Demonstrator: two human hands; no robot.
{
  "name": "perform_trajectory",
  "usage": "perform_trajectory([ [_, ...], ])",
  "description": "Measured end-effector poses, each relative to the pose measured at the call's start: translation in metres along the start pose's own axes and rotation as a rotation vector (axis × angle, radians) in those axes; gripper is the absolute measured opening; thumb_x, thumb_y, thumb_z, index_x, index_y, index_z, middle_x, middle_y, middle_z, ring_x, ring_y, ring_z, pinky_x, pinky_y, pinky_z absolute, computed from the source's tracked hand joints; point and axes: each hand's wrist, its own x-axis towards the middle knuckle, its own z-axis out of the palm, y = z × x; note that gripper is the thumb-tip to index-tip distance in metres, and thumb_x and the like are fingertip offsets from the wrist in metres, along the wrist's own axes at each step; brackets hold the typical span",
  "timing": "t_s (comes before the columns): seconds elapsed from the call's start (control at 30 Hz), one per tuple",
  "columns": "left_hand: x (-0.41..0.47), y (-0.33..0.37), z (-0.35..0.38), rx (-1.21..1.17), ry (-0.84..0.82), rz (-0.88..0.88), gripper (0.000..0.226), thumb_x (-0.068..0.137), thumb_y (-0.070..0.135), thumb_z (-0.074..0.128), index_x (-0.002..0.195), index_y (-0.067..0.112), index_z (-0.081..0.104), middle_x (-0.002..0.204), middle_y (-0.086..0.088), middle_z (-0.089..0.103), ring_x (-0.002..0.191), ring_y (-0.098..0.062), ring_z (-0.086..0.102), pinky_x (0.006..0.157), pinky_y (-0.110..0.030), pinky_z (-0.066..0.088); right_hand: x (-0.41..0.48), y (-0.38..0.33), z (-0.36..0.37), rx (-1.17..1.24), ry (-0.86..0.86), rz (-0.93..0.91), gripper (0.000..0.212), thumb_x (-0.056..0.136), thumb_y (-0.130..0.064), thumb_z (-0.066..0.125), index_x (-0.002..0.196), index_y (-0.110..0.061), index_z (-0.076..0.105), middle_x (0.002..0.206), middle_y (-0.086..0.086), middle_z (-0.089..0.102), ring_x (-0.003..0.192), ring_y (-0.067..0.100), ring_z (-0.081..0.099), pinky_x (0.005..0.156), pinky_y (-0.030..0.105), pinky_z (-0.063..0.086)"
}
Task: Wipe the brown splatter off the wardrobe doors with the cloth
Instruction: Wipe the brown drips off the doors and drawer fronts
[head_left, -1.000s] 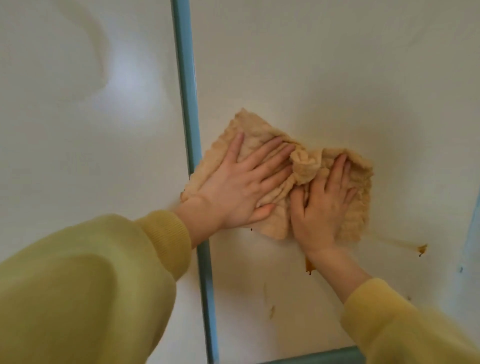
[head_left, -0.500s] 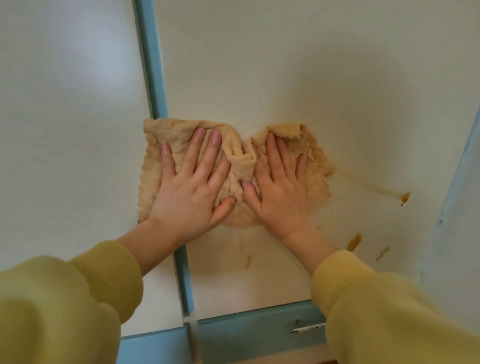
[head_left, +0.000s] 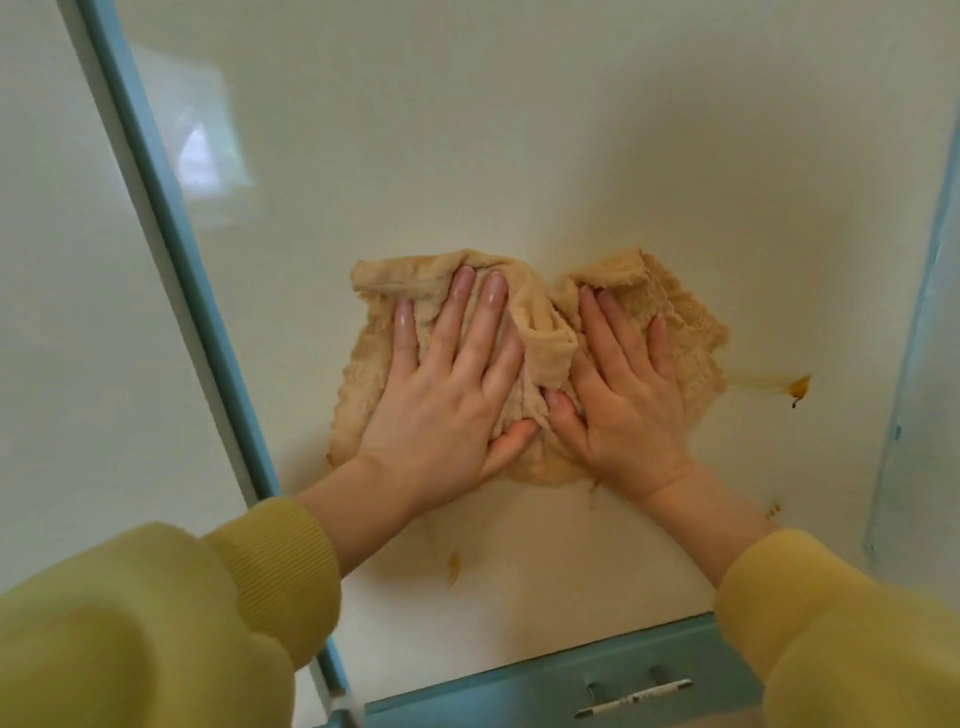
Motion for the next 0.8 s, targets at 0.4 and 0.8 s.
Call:
perform_trajectory([
  [0.4, 0.084, 0.115, 0.010, -0.013, 0.037, 0.176, 0.077, 0.084, 0.055, 0.027, 0.140, 0.003, 0.027, 0.150, -0.023, 0.022, 0.139, -0.038, 0.018, 0.106, -0.057, 0.004, -0.077, 0.108, -0.019, -0.007, -0.048, 0.337, 0.055, 0.098, -0.043, 0.015, 0.138, -0.007, 0.027, 0.142, 0.017, 0.026, 0.133, 0.030, 0.021, 0.112, 0.043, 0.008],
  [0.8, 0.102, 0.178, 0.021, -0.021, 0.035, 0.340, 0.074, 0.081, 0.050, 0.027, 0.142, 0.007, 0.029, 0.151, -0.019, 0.021, 0.140, -0.035, 0.017, 0.108, -0.056, 0.002, -0.143, 0.112, -0.031, 0.154, -0.050, 0.784, 0.063, 0.098, -0.040, 0.016, 0.138, 0.008, 0.027, 0.144, 0.033, 0.025, 0.136, 0.031, 0.014, 0.107, 0.061, 0.017],
])
